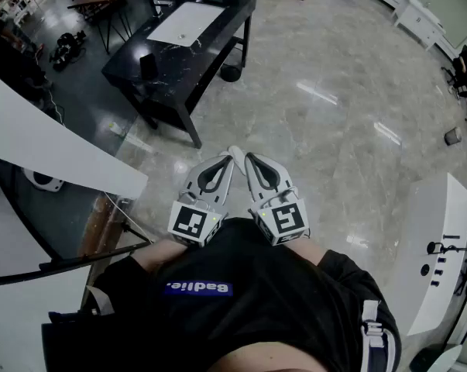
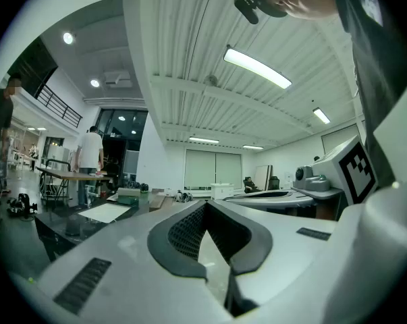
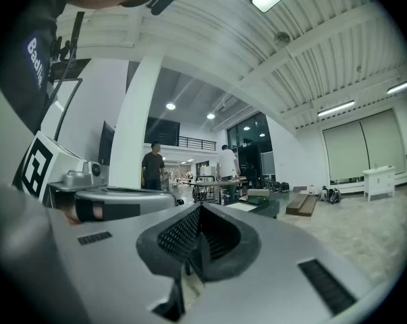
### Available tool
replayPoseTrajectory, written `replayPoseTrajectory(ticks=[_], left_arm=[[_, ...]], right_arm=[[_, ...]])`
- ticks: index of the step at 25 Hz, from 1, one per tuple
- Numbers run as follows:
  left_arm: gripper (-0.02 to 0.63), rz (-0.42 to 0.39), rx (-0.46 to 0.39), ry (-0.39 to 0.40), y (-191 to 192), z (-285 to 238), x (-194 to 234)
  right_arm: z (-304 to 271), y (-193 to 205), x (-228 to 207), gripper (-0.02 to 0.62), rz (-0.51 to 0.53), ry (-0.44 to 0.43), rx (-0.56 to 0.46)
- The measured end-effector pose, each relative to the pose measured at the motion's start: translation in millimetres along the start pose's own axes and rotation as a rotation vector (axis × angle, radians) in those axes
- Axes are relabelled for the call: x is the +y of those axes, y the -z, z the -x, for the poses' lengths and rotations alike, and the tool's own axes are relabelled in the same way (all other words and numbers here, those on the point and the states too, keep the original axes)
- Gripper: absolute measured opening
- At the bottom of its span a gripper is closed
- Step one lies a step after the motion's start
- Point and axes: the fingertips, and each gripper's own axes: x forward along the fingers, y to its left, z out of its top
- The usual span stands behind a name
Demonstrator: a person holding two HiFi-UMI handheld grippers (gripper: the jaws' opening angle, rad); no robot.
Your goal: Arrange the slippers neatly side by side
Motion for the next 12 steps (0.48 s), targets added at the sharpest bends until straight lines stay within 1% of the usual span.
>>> replayPoseTrajectory(ticks=[4, 7, 10, 12], left_arm=[[-0.014, 0.004, 0.002, 0.003, -0.2, 1.8, -2.2], [-0.014, -0.001, 0.024, 0.001, 2.9, 4.0, -2.0], [-0.014, -0.004, 0.023, 0.000, 1.6, 5.6, -1.6], [-0.014, 0.000, 0.007, -0.002, -1.0, 5.7, -2.0]], right_arm=[[2.4, 0.9, 1.3, 0.000, -0.003, 0.001, 0.006], [2.9, 0.7, 2.4, 0.000, -0.003, -0.002, 0.008], [2.5, 0.1, 3.9, 0.000, -0.002, -0.006, 0.010], [2.7, -0.4, 4.4, 0.000, -0.001, -0.008, 0.009]])
